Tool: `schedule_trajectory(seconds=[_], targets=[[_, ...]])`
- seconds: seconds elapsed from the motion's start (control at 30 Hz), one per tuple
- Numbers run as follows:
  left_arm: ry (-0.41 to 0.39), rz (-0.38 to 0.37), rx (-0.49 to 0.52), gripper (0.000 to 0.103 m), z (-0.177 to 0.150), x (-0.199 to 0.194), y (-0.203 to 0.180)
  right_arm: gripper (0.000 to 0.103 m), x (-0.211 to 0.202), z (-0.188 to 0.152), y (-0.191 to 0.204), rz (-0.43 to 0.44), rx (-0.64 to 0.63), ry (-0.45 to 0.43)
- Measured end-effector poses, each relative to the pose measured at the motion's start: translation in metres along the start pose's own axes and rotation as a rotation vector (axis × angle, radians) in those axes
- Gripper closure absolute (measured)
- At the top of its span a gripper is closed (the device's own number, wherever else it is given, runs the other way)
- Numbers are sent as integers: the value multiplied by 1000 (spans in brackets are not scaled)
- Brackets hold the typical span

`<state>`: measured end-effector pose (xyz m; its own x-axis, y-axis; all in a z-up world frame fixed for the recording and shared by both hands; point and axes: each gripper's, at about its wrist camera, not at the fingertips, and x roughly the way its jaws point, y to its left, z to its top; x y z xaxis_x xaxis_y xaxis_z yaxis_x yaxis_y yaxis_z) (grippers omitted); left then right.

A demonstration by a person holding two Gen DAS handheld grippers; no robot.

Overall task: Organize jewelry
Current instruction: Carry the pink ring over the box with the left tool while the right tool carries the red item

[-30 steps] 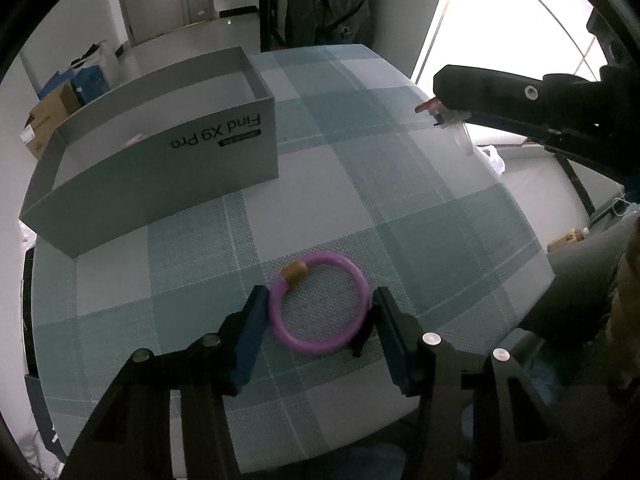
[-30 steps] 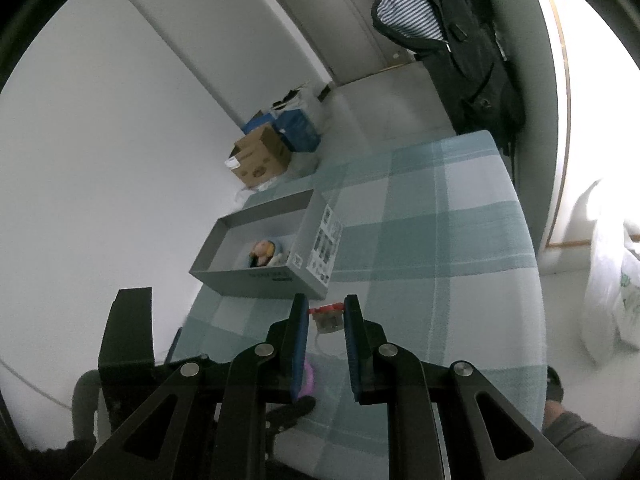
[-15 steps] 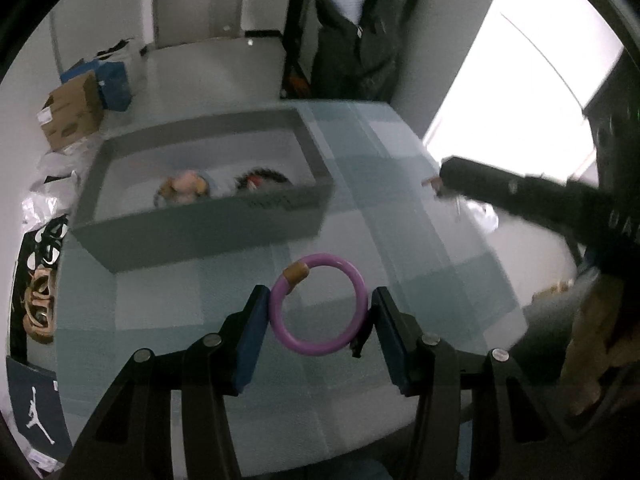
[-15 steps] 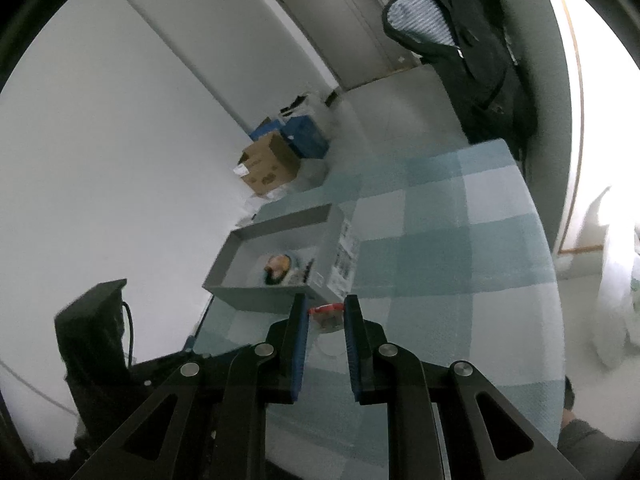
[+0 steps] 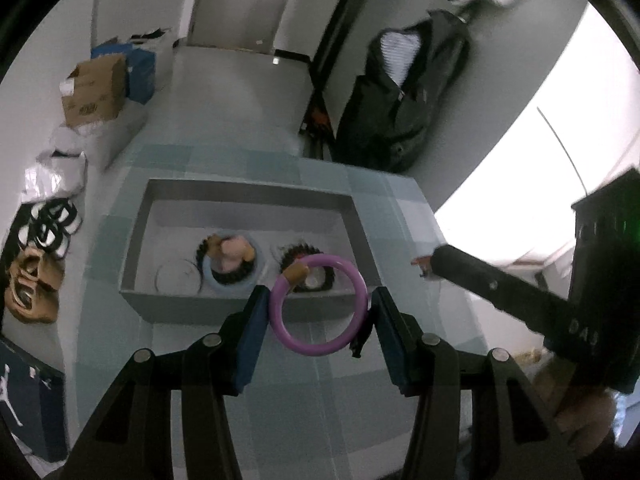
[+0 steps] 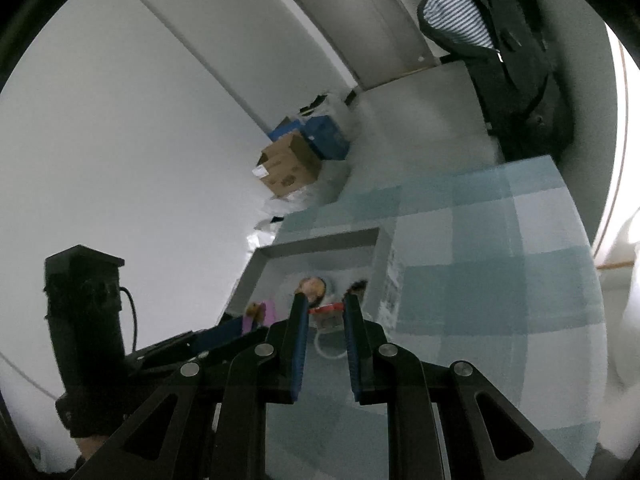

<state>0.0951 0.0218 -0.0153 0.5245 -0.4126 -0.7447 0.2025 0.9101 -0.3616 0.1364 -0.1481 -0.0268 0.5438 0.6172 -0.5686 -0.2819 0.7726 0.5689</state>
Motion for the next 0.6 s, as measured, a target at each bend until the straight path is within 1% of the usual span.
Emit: schedule_trajectory(seconds=[0.1, 0.3, 0.47, 0.6], targets=[[-10, -3, -47, 56, 7, 1, 12, 86, 8, 6, 3, 8, 5, 9], [-6, -23, -94, 57, 18, 5, 24, 86, 22, 16, 11, 22, 4, 32], [9, -34, -124, 57, 24, 10, 31, 86, 38, 21, 11, 19, -4, 58], [21, -35, -131, 56, 29, 13, 34, 86, 51, 21, 7, 23, 17, 85]])
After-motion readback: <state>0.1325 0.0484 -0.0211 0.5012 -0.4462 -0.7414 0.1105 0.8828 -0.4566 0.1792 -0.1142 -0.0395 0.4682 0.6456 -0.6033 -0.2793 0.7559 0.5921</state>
